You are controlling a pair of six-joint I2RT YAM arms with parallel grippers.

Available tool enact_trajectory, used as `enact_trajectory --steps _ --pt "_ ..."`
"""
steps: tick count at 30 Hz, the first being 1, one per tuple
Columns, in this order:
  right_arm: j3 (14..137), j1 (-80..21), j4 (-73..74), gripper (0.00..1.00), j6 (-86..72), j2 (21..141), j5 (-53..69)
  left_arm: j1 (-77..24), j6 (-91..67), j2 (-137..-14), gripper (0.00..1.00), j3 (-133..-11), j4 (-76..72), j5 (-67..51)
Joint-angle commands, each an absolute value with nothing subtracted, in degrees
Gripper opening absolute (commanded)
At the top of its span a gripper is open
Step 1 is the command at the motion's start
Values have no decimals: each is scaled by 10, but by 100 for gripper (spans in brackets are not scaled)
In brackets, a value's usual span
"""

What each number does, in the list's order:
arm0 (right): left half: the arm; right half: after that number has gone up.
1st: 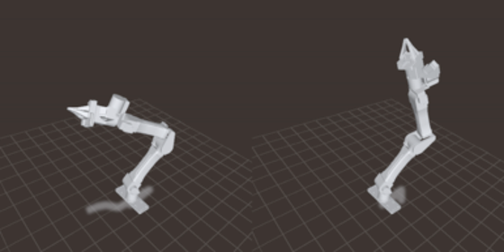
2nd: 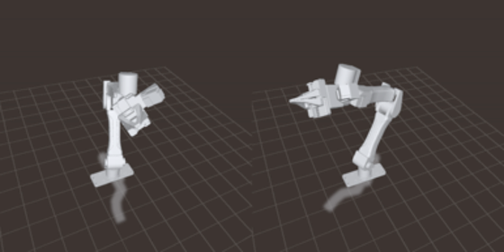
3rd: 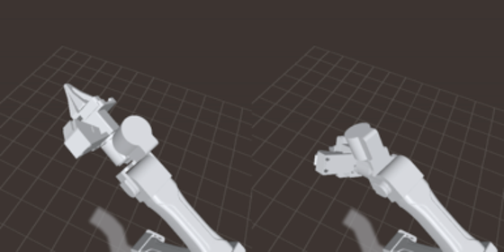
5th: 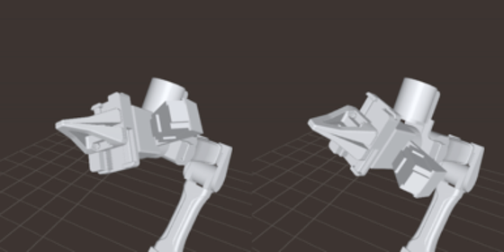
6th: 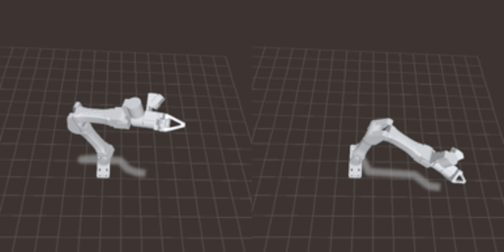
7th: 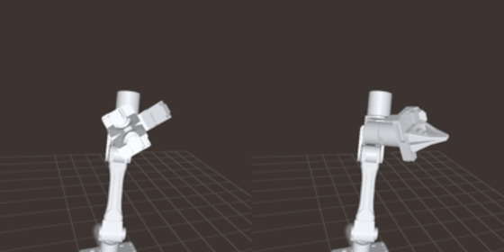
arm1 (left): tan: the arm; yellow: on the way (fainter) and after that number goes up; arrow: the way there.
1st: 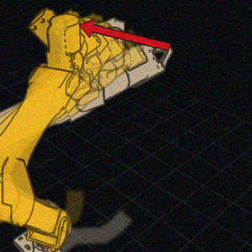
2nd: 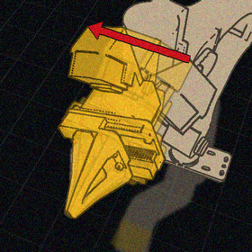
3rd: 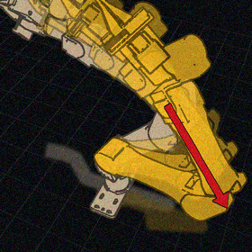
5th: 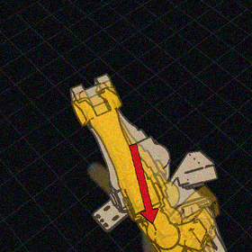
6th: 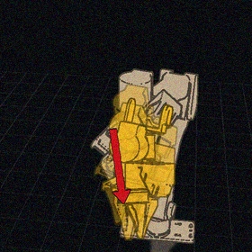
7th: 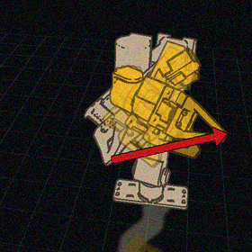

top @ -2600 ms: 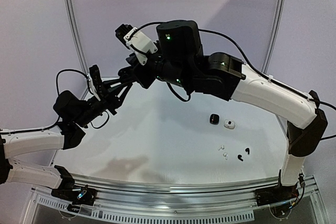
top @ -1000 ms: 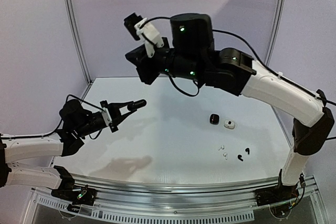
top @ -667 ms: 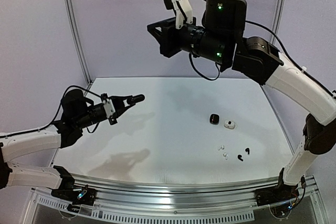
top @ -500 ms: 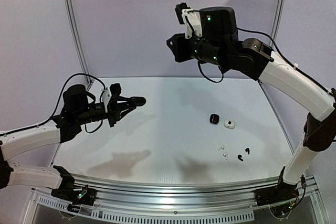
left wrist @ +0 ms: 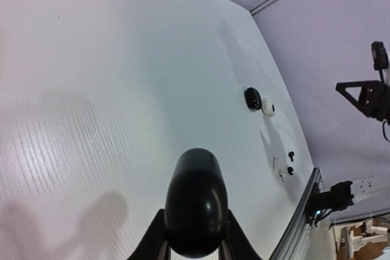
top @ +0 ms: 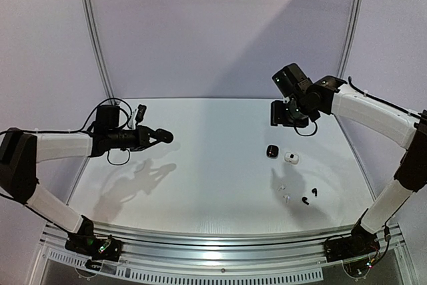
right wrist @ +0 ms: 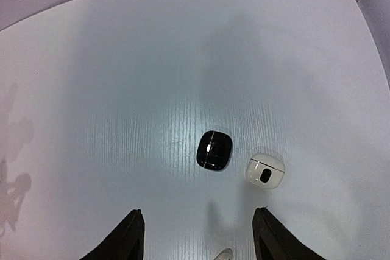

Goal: Insert the wireless bluetooth earbuds into the charging case

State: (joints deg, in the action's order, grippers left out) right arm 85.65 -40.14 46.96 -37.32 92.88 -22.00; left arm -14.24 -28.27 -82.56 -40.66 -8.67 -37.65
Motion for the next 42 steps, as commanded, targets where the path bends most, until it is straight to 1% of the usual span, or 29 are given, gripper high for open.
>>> enact_trajectory --steps 1,5,9,14,15,17,19,22,24,26,29,33,39,41,42 --pt "849 -366 494 61 -390 952 -177 -127 -387 -876 0 -442 -78 -386" --pt "856 -341 474 62 -367 996 -151 -129 -432 -932 0 -451 -101 -403" --pt "869 -335 447 62 -354 1049 -119 -136 -468 -965 0 -426 -140 -403" --pt "908 -333 462 62 -340 1114 -102 -140 -496 -1009 0 -409 -187 -394" --pt "916 -331 466 64 -337 1123 -104 -141 -497 -1016 0 -409 -197 -388" --pt "927 -329 475 73 -334 1143 -107 -144 -502 -1029 0 -407 -214 -374" --pt "936 -327 478 75 -332 1161 -102 -150 -498 -1039 6 -400 -219 -357" --pt "942 -326 479 75 -336 1175 -105 -162 -454 -1047 19 -385 -222 -311" --pt "944 -324 479 75 -341 1182 -107 -172 -417 -1048 29 -385 -180 -243" --pt "944 -318 475 74 -347 1189 -102 -173 -416 -1047 37 -372 -162 -197" --pt "943 -312 470 73 -356 1196 -96 -174 -421 -1042 45 -355 -169 -194" --pt "945 -307 464 73 -359 1208 -91 -180 -415 -1033 59 -355 -173 -177" --pt "945 -298 458 72 -368 1222 -85 -181 -395 -1009 72 -374 -114 -168" --pt "945 -297 452 72 -369 1228 -84 -181 -391 -998 81 -371 -109 -177" --pt "945 -297 447 72 -370 1231 -83 -182 -390 -991 89 -369 -108 -174"
